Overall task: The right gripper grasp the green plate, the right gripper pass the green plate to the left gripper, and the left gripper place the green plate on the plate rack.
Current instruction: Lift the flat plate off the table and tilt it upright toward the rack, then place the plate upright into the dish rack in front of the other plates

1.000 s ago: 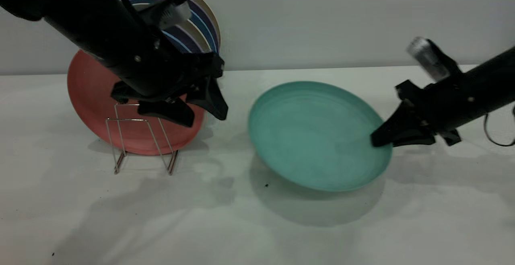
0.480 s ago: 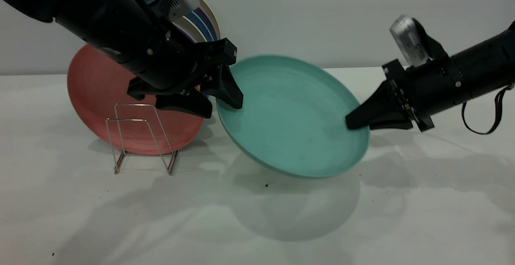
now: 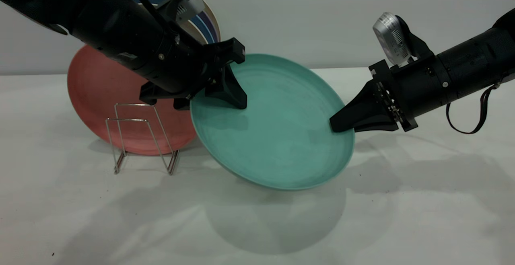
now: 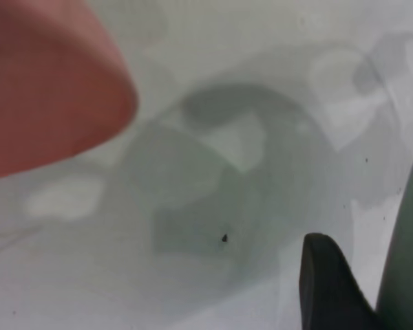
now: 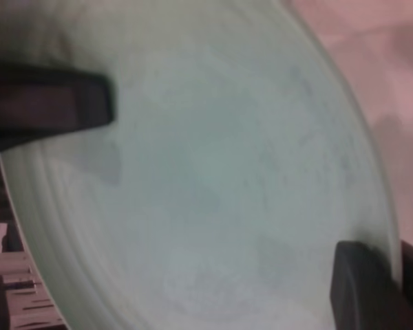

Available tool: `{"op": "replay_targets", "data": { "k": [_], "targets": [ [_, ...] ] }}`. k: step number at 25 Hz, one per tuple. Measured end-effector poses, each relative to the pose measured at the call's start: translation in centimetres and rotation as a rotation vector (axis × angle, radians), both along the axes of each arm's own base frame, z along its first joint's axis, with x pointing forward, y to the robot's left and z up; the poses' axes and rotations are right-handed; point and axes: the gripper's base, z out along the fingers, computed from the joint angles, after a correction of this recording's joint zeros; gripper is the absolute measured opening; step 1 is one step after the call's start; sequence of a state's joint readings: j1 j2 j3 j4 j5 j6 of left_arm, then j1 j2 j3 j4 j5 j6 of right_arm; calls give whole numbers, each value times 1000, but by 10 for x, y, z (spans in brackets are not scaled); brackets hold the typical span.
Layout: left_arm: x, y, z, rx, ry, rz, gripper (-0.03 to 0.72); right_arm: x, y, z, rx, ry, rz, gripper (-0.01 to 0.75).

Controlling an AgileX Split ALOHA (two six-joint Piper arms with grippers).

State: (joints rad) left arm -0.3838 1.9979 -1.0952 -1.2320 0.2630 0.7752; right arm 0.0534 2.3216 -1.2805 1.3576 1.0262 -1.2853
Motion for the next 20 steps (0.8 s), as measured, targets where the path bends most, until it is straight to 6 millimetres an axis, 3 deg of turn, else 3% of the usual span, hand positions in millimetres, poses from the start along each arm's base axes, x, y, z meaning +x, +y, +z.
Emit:
{"op": "replay_targets", "data": {
  "k": [6,9,10,12,16,20],
  "targets": [
    [0,0,0,6,-10,-18,294,0,1,0,-1,-14,14,68],
    [-2,-2,3,-7,-17,-59,113,1,-2,0,-16,-24,2,202],
    [-2,-3,5,-3,-34,-77,111,2,-3,3,-16,-31,-3,261],
    [-2,-2,8,17,-73,-110,111,5,-10,17,-13,-64,-18,374],
    [0,1,8,56,-116,-142,111,12,-34,67,-4,-187,-89,568],
    [1,1,13,89,-176,-192,111,11,-59,112,-8,-291,-141,613]
  ]
}}
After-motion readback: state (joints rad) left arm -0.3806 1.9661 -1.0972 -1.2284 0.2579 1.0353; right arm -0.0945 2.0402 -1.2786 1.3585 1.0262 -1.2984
